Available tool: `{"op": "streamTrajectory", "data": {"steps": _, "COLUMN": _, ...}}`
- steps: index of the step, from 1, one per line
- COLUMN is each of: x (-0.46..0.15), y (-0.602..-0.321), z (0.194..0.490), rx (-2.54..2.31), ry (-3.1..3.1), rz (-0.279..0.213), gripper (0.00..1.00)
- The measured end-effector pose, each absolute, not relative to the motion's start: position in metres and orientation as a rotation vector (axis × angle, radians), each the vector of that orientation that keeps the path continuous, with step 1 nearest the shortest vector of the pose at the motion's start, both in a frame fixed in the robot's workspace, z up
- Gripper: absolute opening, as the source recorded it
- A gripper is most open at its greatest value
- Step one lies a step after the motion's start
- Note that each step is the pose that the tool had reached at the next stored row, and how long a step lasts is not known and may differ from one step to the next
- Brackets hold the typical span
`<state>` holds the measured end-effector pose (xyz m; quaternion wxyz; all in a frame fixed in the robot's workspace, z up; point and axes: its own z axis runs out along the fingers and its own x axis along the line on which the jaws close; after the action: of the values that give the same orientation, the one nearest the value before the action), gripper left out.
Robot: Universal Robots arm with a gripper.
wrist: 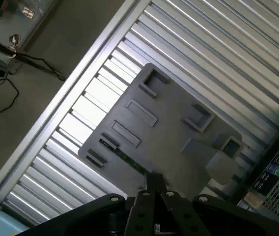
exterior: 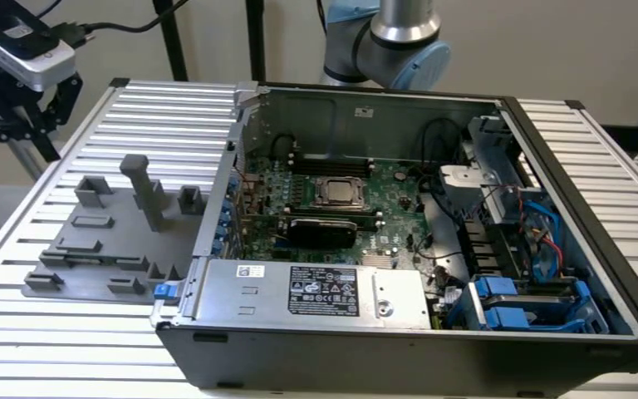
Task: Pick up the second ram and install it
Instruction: 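Pick up the second ram and move it above second insertion slot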
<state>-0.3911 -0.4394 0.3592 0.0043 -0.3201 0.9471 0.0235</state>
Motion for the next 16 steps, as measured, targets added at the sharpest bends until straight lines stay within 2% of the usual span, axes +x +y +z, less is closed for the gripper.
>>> {"op": "streamTrajectory", "data": {"steps": 16, "x": -0.3911, "y": -0.4394, "z": 0.3513, "rx": -1.426, "ry": 2.797, "rz": 0.075, "gripper": 0.11}}
